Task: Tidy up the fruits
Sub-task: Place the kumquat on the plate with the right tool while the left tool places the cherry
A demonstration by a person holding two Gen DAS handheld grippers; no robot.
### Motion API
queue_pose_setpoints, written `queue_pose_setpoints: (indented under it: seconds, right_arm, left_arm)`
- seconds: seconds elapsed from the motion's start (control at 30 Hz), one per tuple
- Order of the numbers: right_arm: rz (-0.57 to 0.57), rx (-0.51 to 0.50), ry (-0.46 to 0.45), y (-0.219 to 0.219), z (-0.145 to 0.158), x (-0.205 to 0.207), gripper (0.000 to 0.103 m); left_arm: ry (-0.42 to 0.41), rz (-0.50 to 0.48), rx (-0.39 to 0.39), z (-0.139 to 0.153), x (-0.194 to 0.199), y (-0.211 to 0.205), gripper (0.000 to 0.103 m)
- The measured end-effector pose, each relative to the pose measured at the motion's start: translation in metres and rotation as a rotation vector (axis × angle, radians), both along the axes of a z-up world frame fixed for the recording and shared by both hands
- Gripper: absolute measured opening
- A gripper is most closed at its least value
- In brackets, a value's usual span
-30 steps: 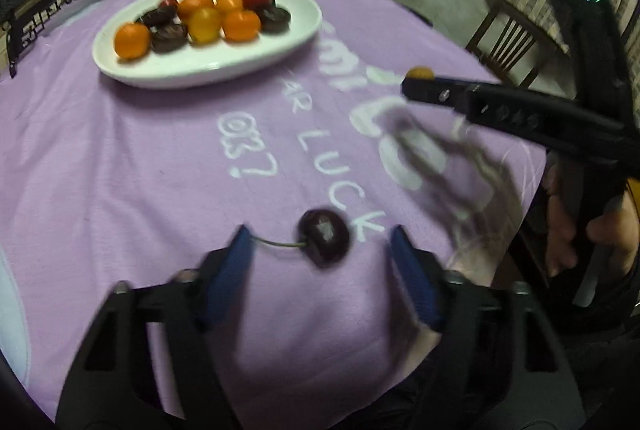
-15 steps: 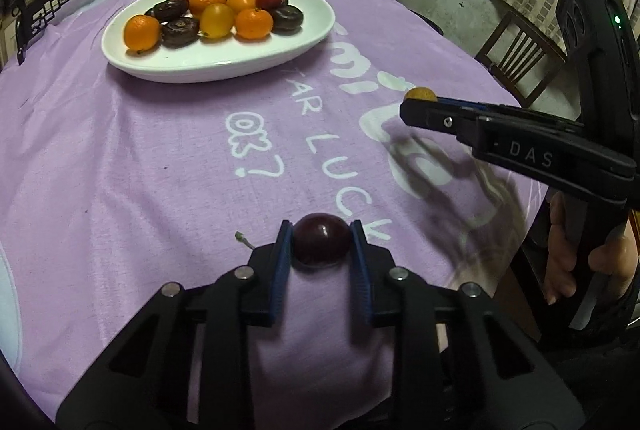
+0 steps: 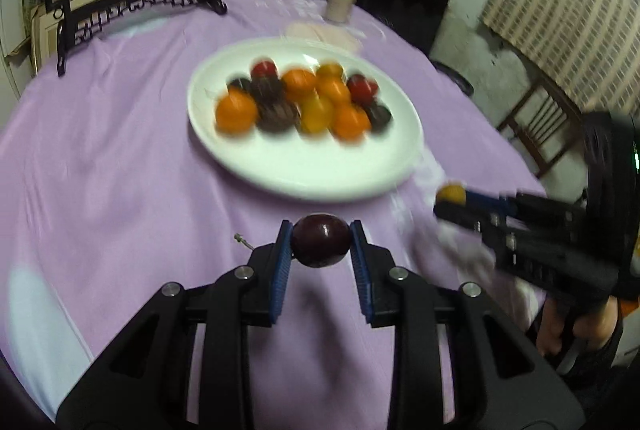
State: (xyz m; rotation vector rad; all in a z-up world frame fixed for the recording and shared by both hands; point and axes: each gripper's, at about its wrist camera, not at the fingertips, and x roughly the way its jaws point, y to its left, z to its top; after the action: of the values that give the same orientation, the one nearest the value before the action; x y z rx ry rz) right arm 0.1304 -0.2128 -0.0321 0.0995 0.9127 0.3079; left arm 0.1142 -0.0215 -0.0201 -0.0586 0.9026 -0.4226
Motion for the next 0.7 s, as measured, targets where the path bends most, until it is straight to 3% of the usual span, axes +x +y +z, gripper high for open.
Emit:
queue_pose_setpoints:
  seconds: [0.13,0.33,0.63,0.7]
  right_arm:
    - [0.032,-0.004,-0.016,0.014,0.009,0.041,0.026]
    - [0.038,-0.077,-0.087,0.027,0.008,0.091,0.026]
    - [0.044,-0.057,-0.058,0.027,-0.004,0.114,0.027]
    - [0.042,-0.065,-0.064,0.028,-0.004,0.113,0.051]
  left_arm:
    - [0.007,0.019,0.007,0.008,0.053,-0.003,0.029]
    - [0.058,0.049,0.028,-0.002,0.127,-0.021,0.029]
    - [0.064,0.031,0.015,-0.012,0.148,-0.03,0.03]
    - [0.061,0.041,0.008,-0.012,0.147,-0.027,0.05]
